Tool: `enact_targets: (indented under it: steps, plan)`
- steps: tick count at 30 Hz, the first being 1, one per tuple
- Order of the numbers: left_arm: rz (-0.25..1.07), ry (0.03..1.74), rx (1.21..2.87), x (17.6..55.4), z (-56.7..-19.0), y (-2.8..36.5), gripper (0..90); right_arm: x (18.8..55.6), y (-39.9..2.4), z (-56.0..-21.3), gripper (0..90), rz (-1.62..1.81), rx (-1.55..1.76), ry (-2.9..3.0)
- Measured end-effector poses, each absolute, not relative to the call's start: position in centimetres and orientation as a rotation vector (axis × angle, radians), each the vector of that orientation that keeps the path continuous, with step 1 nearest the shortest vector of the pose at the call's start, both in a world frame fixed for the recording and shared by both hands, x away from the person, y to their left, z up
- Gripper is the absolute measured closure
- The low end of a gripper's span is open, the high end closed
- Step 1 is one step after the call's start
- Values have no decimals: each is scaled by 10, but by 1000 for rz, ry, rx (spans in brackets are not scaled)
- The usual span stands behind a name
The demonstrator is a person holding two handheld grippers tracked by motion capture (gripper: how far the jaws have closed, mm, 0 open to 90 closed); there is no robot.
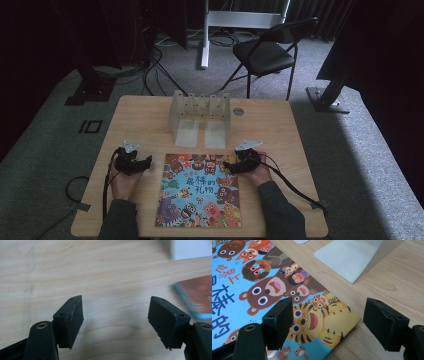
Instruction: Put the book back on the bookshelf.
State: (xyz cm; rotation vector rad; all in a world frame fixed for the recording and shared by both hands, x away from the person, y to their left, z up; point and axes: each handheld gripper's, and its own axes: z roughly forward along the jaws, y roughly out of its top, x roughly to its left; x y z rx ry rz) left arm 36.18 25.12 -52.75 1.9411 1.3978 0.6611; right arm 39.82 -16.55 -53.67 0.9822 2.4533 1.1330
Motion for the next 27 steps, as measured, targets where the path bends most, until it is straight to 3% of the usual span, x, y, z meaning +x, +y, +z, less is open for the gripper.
enact_targets:
  steps: [14, 24, 27]
  plan:
    - [639, 1072, 2048, 313, -514, 201, 153, 405, -171, -544, 253, 1183, 1050, 2475]
    - [500, 847, 2155, 260, -519, 158, 141, 408, -174, -542, 265, 1234, 1091, 2488]
    - [480, 761, 2195, 245, -520, 142, 99, 409, -176, -540, 267, 1269, 1113, 2483]
